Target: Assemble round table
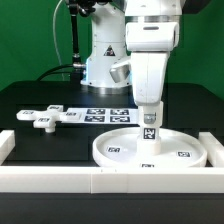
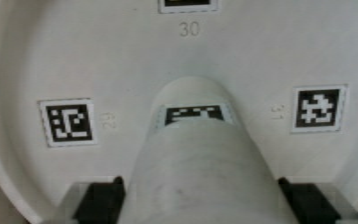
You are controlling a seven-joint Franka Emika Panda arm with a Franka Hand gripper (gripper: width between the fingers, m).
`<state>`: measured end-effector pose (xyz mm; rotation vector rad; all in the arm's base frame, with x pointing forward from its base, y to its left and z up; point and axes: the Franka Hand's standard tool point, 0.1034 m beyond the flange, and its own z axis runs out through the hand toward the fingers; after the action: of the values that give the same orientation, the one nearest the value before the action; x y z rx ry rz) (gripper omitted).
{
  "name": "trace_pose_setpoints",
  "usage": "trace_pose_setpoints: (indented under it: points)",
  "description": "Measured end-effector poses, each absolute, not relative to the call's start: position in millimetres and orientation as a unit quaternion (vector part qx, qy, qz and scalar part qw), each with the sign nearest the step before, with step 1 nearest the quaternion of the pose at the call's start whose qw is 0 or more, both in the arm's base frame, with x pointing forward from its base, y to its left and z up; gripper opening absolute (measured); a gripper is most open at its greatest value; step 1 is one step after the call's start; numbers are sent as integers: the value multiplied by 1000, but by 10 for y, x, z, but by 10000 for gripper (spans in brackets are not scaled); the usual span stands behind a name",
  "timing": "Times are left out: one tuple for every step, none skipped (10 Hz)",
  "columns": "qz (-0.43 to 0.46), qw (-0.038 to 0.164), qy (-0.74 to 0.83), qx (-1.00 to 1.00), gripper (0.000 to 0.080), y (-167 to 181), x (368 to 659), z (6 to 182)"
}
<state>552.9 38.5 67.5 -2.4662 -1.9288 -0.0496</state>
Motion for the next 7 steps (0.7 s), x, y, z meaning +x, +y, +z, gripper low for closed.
trace_pose_setpoints:
  points:
    - [-16,5,-610,-792,406,385,5529,675]
    - [-13,8,-567,-824,406,402,5529,678]
    - [-7,12,-512,-859,406,422,5539,691]
    - [-7,13,-461,-887,406,418,5543,696]
    - [-7,13,-404,-915,407,411,5537,695]
    - [-4,14,-349,-937,407,401,5530,692]
    - [-3,15,-308,-951,407,393,5523,686]
